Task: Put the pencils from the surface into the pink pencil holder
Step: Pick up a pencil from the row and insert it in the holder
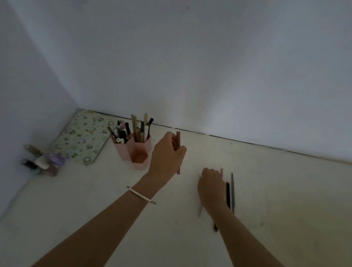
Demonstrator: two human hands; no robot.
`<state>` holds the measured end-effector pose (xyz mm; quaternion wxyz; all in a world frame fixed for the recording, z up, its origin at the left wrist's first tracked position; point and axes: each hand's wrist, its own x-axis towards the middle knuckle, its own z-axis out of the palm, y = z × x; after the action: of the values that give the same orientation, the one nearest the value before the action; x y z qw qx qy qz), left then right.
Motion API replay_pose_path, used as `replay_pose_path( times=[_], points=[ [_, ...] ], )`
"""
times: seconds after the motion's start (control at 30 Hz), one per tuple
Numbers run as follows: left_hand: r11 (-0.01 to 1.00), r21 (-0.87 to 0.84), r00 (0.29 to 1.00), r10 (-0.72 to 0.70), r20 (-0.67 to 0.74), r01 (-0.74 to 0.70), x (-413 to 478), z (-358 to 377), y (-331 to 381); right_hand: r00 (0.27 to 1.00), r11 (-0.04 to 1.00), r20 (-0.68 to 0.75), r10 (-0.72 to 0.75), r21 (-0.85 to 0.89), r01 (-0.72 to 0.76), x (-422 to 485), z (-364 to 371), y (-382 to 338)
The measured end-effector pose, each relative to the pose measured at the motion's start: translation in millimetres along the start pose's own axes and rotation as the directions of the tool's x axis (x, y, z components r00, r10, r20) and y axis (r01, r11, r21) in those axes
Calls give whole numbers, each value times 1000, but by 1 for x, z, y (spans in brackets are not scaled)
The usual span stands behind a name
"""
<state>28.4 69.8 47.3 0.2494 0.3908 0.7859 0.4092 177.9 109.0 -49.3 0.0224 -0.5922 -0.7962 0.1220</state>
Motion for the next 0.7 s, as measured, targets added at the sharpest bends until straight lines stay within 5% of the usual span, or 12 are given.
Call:
replay_pose_path(
  times=[0.2, 0.7],
  points=[
    [997, -69, 999, 21, -36, -23, -3, -24, -10, 985, 985, 8, 173, 25, -174, -2, -4, -4],
    [988, -152, 999, 41, 22, -37, -5, -19, -4, 999, 999, 40, -11, -37, 12, 3, 3, -1]
  ],
)
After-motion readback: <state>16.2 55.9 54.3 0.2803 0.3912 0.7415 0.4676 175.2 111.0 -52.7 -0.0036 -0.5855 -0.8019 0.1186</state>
